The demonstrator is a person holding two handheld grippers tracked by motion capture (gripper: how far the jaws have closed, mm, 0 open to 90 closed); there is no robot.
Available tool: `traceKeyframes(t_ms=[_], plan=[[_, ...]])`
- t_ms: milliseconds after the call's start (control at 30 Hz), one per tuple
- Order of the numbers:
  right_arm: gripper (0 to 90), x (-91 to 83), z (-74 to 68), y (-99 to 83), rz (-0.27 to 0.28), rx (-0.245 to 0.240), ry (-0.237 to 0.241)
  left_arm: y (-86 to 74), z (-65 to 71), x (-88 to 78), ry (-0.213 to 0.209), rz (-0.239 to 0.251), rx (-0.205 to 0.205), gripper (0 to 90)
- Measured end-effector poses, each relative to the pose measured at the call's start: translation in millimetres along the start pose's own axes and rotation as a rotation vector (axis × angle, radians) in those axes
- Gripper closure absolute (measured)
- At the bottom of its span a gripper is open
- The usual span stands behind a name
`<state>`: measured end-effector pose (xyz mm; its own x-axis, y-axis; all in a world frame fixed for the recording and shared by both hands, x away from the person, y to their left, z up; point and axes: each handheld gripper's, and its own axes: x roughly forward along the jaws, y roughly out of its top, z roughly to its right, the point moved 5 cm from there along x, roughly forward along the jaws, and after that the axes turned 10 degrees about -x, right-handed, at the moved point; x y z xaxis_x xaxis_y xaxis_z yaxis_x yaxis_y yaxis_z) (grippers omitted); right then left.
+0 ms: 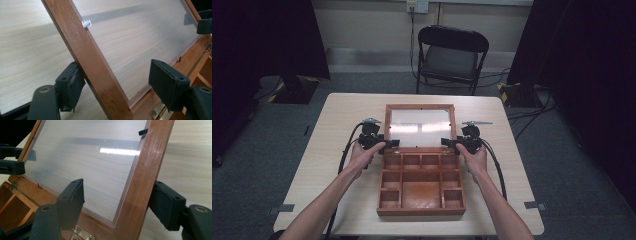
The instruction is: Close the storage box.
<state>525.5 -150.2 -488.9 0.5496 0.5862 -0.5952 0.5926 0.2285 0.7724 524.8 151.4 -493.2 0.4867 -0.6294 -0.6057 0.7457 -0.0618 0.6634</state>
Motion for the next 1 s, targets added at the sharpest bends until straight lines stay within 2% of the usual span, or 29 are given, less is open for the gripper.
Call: traceKeyframes(t_ms=[167, 267, 333, 500, 733, 1000], plan=[[32.3, -4.5, -0.7, 2.7, 0.019, 0.012, 0.005, 2.6, -1.1, -6.9, -0.014, 0.019, 0.003, 37.5], [40.7, -8.8, 1.1, 3.9, 0.033, 0.008, 0.001, 4.6, -0.4, -10.8, -0.011, 0.035, 0.013, 41.7], [44.0, -12.5, 2.7, 4.3, 0.049, 0.022, 0.015, 5.7, 1.3, -12.9, -0.005, 0.041, 0.021, 44.0], [49.6, -18.2, 3.6, 5.7, 0.063, 0.017, 0.003, 7.5, 3.7, -16.8, 0.001, 0.054, 0.04, 47.5], [55.9, -24.9, 2.6, 6.8, 0.075, 0.015, -0.005, 9.8, 6.8, -25.3, -0.003, 0.079, 0.045, 54.3], [60.5, -34.1, 0.6, 8.4, 0.084, 0.005, 0.012, 10.9, 10.9, -37.0, -0.011, 0.094, 0.079, 61.9]])
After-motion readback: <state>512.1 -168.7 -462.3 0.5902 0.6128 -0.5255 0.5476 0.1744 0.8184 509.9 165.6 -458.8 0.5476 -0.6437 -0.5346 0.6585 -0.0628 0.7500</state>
